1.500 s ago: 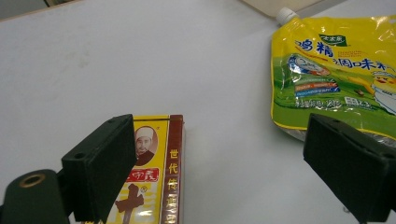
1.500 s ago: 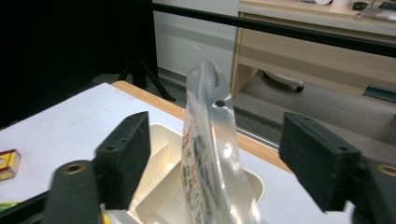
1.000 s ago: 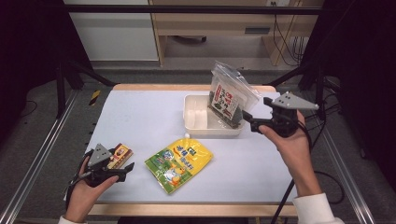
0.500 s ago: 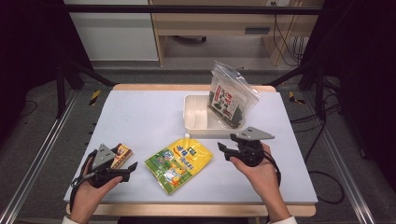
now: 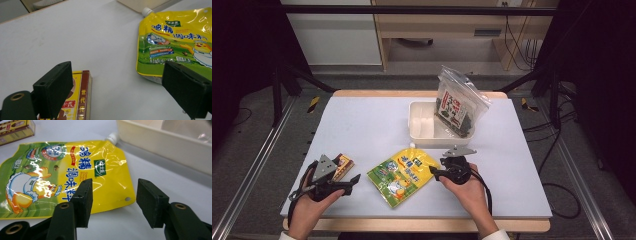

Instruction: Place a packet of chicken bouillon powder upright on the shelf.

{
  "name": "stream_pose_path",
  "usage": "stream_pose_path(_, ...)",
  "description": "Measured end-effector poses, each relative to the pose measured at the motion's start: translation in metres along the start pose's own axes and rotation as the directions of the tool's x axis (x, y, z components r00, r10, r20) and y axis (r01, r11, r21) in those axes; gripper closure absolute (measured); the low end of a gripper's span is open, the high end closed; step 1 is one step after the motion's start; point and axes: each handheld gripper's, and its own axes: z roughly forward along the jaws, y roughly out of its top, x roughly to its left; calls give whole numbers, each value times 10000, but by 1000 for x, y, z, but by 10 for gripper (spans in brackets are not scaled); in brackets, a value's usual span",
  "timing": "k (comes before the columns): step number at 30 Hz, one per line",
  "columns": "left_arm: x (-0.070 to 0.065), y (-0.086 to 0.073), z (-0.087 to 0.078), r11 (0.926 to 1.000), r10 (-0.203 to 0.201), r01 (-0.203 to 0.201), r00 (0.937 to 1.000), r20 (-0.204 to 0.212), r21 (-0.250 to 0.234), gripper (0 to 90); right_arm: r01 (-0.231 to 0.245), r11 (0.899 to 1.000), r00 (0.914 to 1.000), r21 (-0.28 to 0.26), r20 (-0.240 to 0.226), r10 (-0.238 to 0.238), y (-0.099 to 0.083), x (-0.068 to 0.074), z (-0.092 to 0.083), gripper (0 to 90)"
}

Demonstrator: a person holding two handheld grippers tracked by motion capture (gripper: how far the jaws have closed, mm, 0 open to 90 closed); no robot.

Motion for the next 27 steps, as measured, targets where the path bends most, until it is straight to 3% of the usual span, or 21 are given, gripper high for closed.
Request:
stream_pose_path(8,-2,1,1,10000,37,-37,10000,65,-39,97,-250,9989,9988,391,424,234,-6,-3,14,450)
stream_pose_path(17,-2,1,1,10000,60,-60,9999,86,-43,97,-550,9956,9985,758,119,542,-9,-5,22,477)
stream_pose_path(22,-2,2,1,10000,64,-63,9999,101,-62,97,-643,9965,9978,528,175,635,-7,-1,21,491)
stream_pose_path(27,-2,2,2,9999,116,-116,9999,128,-8,98,-623,9980,9977,111,271,620,-4,2,18,566)
